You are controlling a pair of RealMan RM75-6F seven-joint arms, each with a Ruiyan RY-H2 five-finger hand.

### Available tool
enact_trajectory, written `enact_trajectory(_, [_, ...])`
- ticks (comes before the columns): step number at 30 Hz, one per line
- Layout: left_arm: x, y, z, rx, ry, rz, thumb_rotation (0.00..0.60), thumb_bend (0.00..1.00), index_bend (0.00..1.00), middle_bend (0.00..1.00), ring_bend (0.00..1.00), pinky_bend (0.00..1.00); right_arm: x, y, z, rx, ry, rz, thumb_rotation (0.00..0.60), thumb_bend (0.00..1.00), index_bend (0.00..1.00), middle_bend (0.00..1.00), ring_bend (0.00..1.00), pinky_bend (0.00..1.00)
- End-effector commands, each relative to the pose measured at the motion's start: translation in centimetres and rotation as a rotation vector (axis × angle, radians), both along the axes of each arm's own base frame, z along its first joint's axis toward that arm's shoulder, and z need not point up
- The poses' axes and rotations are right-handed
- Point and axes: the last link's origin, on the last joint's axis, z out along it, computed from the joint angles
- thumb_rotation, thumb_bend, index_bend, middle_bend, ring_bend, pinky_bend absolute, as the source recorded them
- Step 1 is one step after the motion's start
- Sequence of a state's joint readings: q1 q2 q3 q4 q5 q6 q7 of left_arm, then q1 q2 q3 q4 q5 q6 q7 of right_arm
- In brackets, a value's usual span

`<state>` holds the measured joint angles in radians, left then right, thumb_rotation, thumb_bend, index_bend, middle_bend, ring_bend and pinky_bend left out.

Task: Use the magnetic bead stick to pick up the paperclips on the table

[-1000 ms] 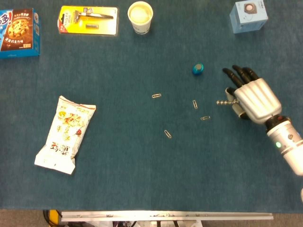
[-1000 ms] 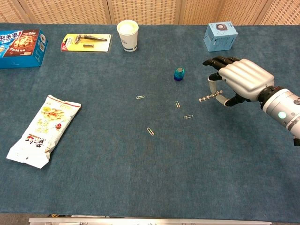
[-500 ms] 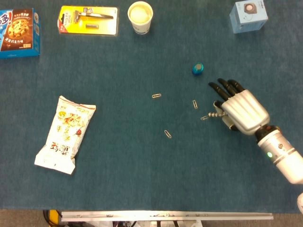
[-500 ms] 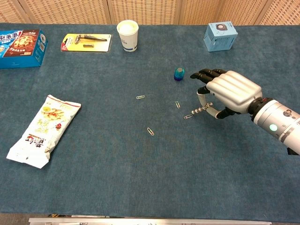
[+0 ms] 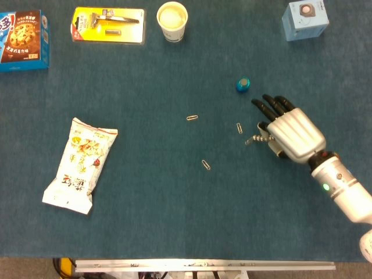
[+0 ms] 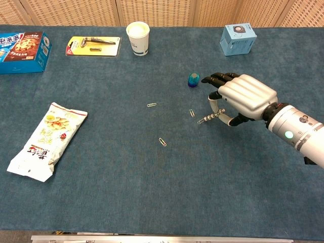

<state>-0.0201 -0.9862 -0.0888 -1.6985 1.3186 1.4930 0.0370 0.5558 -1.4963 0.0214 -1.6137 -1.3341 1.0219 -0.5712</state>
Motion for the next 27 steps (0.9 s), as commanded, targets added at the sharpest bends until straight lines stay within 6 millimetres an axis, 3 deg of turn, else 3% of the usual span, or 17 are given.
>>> enact_trajectory(1, [-0.1, 0.0, 0.1, 0.004, -0.001, 0.003, 0.6, 0.1, 0.54, 0.47, 0.34, 0.44, 0.3, -0.6, -0.2, -0.008, 0.004, -0.001, 0.6, 0.35, 0.57, 0.1, 0.03, 0.14])
enact_trajectory(13, [-0.5, -0.2, 1.1, 0.029, -0.021, 0.019, 0.6, 0.1, 0.54, 0.46, 0.34, 0.44, 2.3, -2.5, -1.6, -0.009, 0.002, 0.004, 0.6, 0.35, 0.57, 0.1, 0.03, 0.14])
enact_trajectory(21, [-0.6, -0.3, 1.4, 0.032, -0.031, 0.021, 0.6, 0.1, 0.54, 0.46, 0.34, 0.44, 2.8, -2.6, -2.4, 0.005, 0.006, 0.007, 0.6, 0.35, 0.57, 0.1, 0.02, 0.14])
enact_trajectory(27, [-0.5, -0.3, 1.3, 0.027, -0.032, 0.019, 0.6, 0.1, 0.54, 0.47, 0.34, 0.44, 2.7, -2.3, -1.8, -0.007, -0.001, 0.013, 0.6, 0.35, 0.57, 0.1, 0.03, 0.14])
